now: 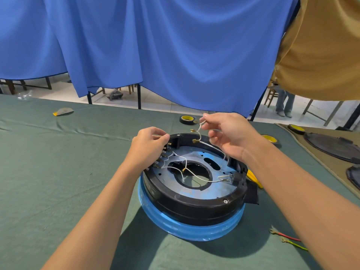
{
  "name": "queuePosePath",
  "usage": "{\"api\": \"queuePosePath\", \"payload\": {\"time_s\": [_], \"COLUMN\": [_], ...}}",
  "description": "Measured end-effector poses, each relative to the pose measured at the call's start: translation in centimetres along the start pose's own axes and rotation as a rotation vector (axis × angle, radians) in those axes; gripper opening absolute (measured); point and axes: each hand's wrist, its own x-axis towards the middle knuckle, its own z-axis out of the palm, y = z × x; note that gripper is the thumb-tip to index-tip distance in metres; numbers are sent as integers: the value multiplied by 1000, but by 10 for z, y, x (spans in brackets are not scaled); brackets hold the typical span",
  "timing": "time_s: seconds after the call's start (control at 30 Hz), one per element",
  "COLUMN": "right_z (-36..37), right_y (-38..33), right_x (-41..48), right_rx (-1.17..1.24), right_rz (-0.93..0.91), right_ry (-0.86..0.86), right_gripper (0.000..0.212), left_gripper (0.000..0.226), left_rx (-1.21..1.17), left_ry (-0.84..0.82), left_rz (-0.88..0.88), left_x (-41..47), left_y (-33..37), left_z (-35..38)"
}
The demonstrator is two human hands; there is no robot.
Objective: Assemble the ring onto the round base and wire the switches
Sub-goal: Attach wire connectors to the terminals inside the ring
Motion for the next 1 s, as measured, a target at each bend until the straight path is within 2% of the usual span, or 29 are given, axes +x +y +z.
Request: {"api": "queuePosePath", "payload": {"time_s": [0.13,0.33,0.43,0.57,0.7,0.87,1.0], "right_z": [4,12,16,23,35,51,58], "right_y": [6,24,33,44,45,48,49], "right_x": [-2,-7,-11,-20,-24,-26,-26], "right_rx": [-5,119,11,-281,-478,-342,-210], "right_rz": [-88,77,65,12,-45,133,252], "right_ry": [-89,-220,-265,-319,-277,-171,-108], "right_gripper": [12,15,10,5,5,15,15], "left_gripper": [8,13,15,17,14,23,18], "left_rx": [-38,-15,11,79,242,319,316], "left_ry": [2,13,13,-74,-167,-274,-254], "left_rz": [-26,-49,-46,-57,-78,-148,-162], "left_x": [2,3,2,2,1,-6,-9], "left_y": [-4,-5,-5,-2,6,18,23], "left_z": [-2,-2,-2,-11,-37,-57,-55]}}
